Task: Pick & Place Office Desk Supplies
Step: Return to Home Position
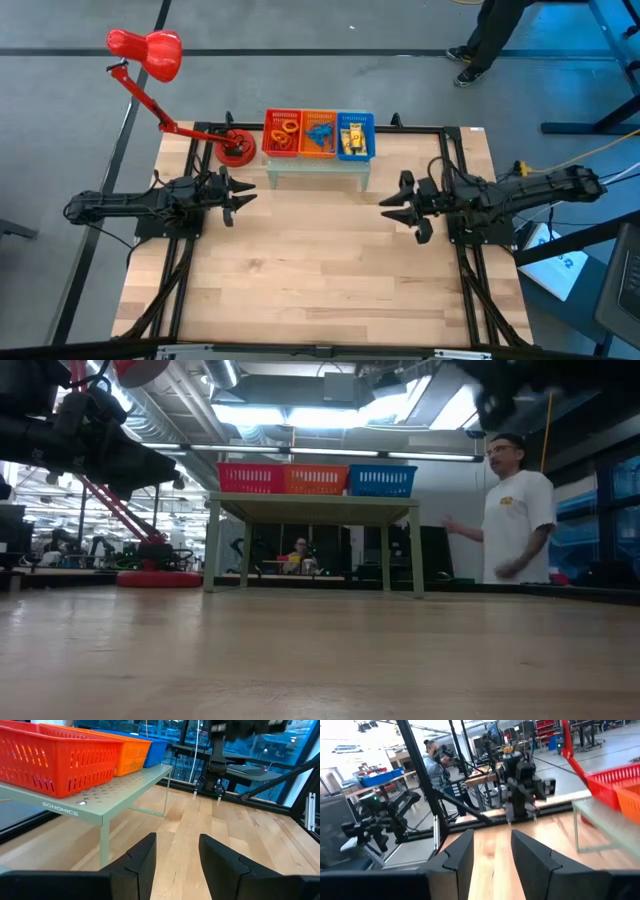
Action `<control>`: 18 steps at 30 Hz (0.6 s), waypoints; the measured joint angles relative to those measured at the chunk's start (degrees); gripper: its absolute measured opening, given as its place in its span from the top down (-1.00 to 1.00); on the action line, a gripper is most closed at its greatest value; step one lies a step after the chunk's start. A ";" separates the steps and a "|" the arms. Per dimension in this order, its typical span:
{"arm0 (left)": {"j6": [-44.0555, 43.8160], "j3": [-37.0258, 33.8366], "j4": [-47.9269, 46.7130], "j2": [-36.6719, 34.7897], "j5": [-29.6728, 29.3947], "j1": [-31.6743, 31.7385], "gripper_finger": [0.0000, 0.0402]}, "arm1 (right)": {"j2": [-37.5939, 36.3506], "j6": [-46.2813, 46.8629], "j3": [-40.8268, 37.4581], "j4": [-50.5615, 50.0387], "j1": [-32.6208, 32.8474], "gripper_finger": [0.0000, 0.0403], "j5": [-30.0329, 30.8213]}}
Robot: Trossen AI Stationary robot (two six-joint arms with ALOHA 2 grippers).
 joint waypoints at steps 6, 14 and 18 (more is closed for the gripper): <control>-0.02 0.00 0.04 0.00 0.01 0.00 0.29 | -7.51 1.68 -12.09 5.37 -0.02 0.34 0.64; -0.06 0.00 0.05 0.00 0.04 0.00 0.29 | -16.49 0.41 -20.95 5.14 -0.02 0.34 1.70; -0.20 0.00 0.06 0.00 0.06 0.00 0.28 | -19.53 -2.74 -22.15 4.47 -0.02 0.34 1.72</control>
